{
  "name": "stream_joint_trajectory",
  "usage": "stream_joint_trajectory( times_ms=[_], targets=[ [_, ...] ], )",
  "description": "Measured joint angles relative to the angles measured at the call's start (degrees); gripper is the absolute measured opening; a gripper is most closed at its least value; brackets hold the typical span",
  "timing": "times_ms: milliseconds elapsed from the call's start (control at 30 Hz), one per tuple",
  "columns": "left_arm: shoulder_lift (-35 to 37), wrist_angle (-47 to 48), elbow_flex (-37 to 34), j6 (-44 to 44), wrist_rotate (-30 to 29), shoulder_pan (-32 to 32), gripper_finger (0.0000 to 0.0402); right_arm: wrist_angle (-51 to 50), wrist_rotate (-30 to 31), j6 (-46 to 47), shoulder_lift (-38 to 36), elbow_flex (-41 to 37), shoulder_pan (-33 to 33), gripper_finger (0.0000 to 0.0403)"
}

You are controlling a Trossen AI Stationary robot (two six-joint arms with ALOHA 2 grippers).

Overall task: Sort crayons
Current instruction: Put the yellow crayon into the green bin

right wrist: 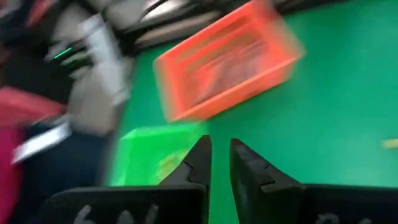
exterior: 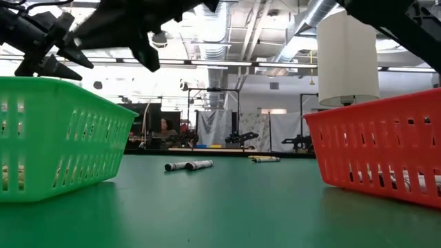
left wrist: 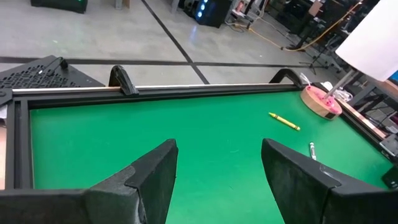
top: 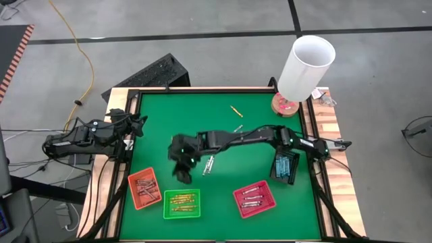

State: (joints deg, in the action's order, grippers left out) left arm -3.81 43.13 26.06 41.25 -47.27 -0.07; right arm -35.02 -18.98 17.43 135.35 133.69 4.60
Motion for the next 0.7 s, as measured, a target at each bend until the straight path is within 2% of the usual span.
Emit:
stream_joint_trajectory(
  times_ms=[167, 333, 433, 700],
  targets=[
    [0.02, -0.01, 0.0, 0.02, -0.05, 0.0, 0.0223, 6.28, 14.6, 0.0, 0.62, -0.07, -3.11, 0.0056],
    [0.02, -0.03, 0.0, -0.07, -0.1, 0.0, 0.0223, 7.62, 27.12, -0.01, 1.59, -0.03, -4.88, 0.0056],
    [0.02, -0.06, 0.0, -0.09, -0.35, -0.01, 0.0223, 8.02, 29.46, 0.07, 1.99, -0.15, -5.27, 0.0056],
    [0.01, -0.1, -0.02, -0.11, -0.64, 0.01, 0.0223, 12.75, 29.42, -1.25, 5.89, -0.27, -5.51, 0.0056]
  ],
)
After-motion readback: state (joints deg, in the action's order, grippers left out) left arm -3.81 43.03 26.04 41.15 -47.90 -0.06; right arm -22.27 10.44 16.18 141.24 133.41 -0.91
